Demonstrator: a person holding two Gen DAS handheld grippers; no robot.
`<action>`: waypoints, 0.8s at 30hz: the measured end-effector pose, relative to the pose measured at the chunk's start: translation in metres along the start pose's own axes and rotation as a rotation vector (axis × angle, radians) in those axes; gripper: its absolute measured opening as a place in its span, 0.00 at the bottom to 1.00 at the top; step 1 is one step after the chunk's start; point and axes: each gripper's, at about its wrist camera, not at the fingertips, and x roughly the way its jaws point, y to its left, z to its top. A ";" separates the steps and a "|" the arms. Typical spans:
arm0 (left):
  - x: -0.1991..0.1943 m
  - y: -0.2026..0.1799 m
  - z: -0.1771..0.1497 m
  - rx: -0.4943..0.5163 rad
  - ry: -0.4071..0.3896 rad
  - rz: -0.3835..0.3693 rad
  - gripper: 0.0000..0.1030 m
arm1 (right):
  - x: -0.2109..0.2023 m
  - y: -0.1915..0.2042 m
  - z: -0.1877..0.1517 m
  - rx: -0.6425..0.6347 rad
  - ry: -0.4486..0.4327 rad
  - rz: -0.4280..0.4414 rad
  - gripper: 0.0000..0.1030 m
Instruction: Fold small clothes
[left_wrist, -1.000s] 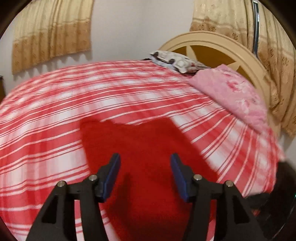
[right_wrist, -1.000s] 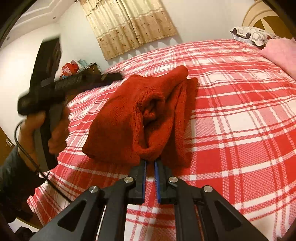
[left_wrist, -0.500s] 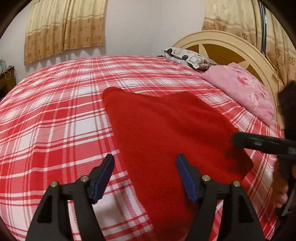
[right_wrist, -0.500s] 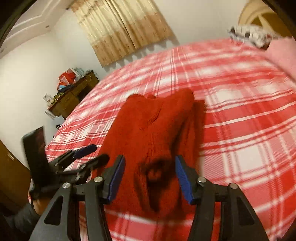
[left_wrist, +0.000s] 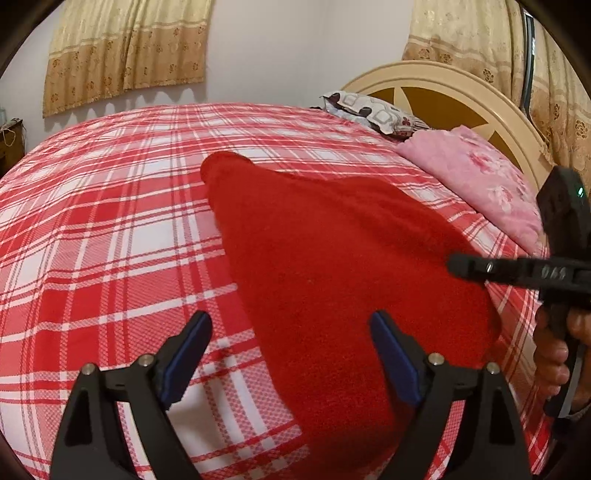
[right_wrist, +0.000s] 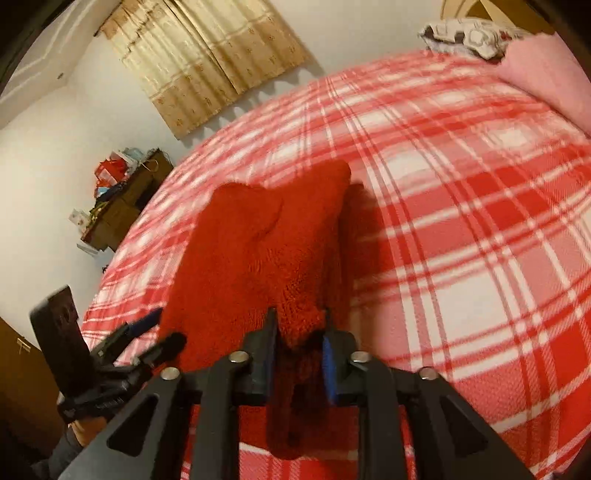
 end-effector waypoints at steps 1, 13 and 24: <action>0.001 0.001 -0.001 -0.007 0.005 -0.004 0.89 | -0.003 0.004 0.006 -0.020 -0.024 -0.017 0.44; 0.008 0.006 -0.002 -0.042 0.044 -0.028 1.00 | 0.056 0.015 0.048 -0.118 0.102 -0.135 0.23; 0.012 0.007 -0.004 -0.056 0.072 -0.053 1.00 | 0.042 0.020 0.051 -0.169 0.021 -0.188 0.22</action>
